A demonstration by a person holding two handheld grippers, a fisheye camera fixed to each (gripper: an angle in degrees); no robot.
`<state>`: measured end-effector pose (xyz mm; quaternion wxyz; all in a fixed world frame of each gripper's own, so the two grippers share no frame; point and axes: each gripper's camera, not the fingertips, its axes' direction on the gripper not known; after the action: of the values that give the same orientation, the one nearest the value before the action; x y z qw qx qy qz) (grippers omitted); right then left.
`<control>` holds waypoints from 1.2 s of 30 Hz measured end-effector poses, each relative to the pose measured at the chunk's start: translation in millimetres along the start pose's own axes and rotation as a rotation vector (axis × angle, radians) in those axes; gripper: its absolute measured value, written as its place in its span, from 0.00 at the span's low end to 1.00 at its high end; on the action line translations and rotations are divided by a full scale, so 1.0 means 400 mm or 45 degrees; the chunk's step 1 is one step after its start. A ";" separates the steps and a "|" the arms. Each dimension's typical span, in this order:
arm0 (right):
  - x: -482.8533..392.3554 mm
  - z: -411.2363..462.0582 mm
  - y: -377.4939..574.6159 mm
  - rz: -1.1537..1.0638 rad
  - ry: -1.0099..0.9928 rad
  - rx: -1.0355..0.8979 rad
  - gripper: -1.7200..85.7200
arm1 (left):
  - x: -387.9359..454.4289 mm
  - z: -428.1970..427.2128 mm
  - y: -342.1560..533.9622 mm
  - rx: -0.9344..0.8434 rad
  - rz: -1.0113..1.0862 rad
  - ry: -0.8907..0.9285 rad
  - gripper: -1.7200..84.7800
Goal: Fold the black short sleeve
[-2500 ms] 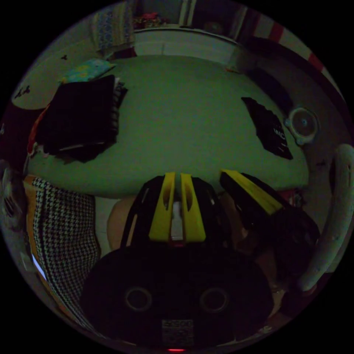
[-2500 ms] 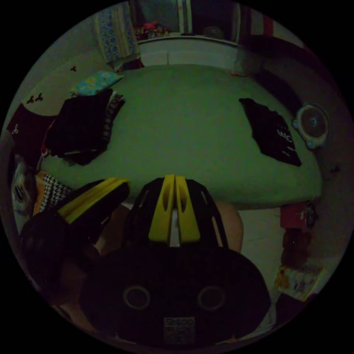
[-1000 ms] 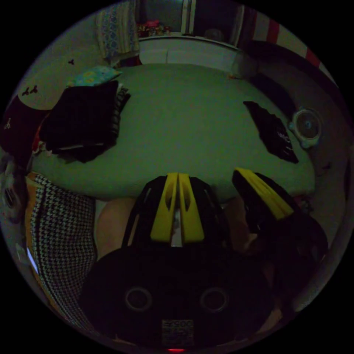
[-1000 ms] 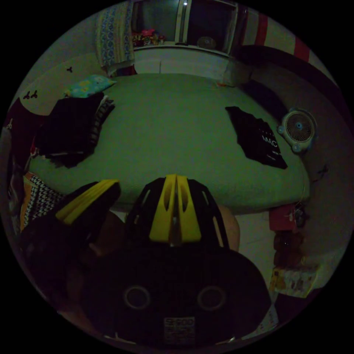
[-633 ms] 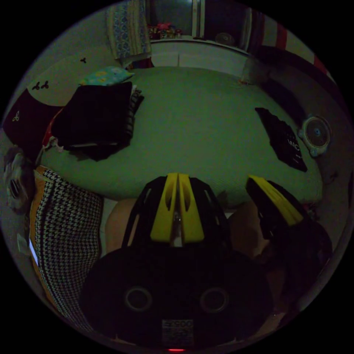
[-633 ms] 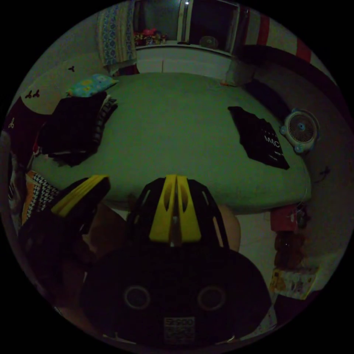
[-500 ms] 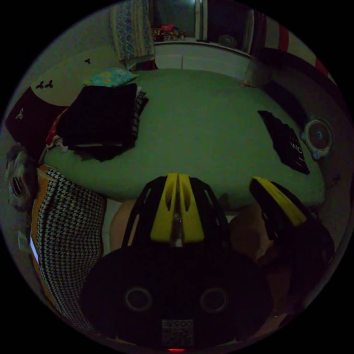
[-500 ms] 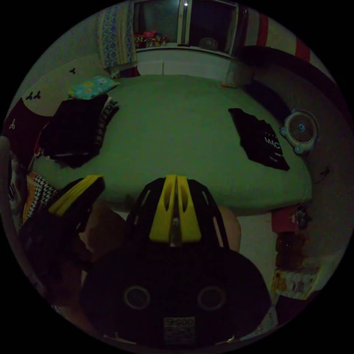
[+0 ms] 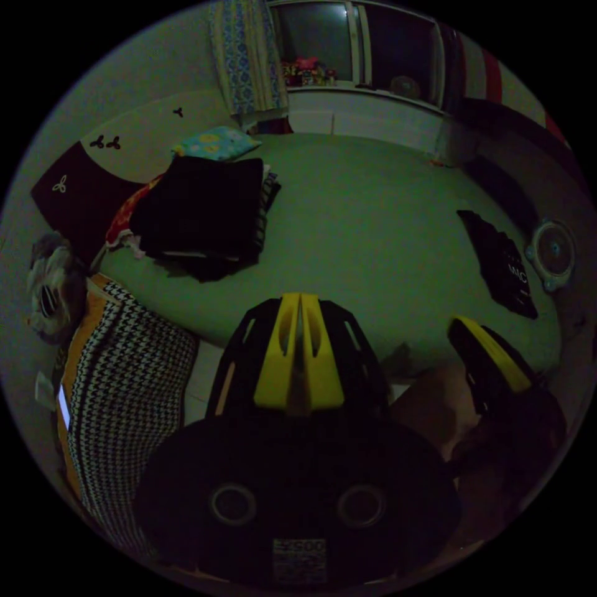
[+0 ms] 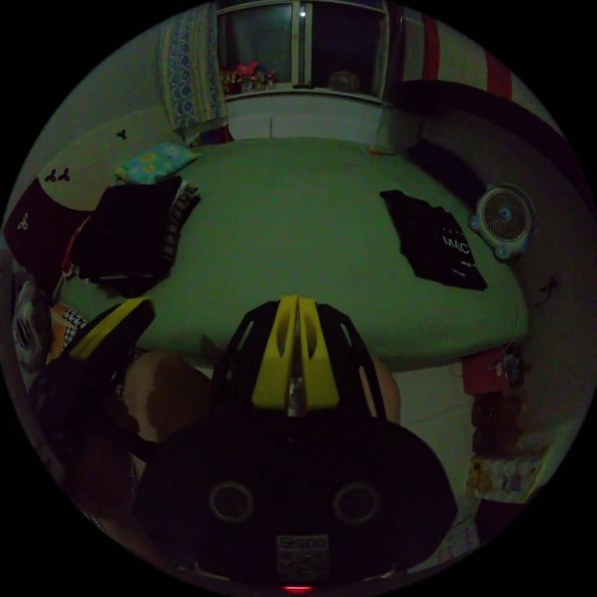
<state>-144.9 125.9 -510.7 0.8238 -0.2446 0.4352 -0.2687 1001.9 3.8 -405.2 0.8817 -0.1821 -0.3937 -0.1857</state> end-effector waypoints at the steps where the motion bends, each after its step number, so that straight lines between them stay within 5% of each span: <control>1: 0.001 -0.007 -0.004 0.002 -0.002 0.009 0.01 | -0.002 -0.005 -0.002 0.004 -0.001 0.005 0.02; 36: 0.035 -0.021 -0.033 -0.023 0.000 0.006 0.01 | 0.057 0.007 -0.028 -0.001 0.097 0.014 0.02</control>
<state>-148.4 105.6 -515.0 0.8219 -0.2467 0.4322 -0.2772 1008.9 -8.9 -384.3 0.8901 -0.1960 -0.3818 -0.1532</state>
